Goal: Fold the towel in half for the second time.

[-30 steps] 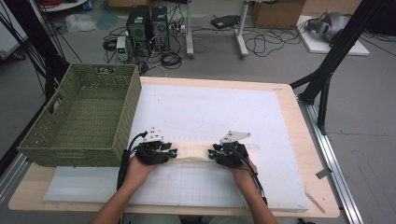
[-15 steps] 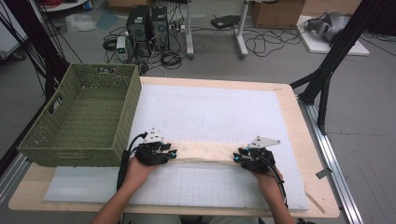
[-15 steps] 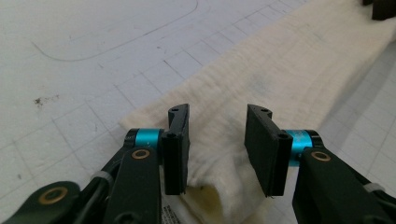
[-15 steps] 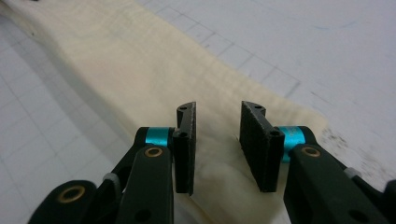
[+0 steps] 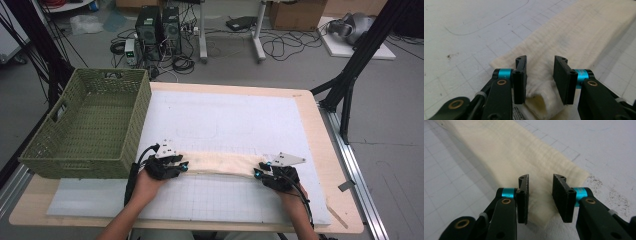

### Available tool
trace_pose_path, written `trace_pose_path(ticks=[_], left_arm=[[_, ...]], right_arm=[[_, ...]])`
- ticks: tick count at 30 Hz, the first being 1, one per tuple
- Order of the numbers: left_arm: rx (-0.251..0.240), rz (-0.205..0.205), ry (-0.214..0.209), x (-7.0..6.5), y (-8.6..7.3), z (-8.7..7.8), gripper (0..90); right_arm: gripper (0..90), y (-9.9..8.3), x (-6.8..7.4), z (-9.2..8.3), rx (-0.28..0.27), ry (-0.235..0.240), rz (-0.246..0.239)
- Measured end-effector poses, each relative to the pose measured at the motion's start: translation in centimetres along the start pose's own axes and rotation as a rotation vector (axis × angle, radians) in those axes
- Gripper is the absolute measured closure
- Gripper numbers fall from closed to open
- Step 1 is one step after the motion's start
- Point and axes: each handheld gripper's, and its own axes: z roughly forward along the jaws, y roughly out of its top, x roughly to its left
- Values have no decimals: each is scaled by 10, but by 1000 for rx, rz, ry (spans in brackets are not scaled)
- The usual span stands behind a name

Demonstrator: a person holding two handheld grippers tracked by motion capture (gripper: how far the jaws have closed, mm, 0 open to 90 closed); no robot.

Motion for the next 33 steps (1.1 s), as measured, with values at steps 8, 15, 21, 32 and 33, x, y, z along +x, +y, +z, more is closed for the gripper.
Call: trace_pose_path(ticks=[8,15,21,32,33], left_arm=[[4,1,16,-1,-1,-2,632],[-2,-39,37,3,-3,-12,634],[10,-9,52,0,-3,-14,632],[-273,-109,43,17,9,-46,453],[-291,-108,48,18,9,-48,436]], right_arm=[[647,-1,-1,-2,-1,-6,-6],[617,-3,-4,-14,-12,9,9],[600,-6,-8,-13,7,4,22],[362,1,-15,-47,-131,-50,69],[328,1,-16,-52,-153,-62,81]])
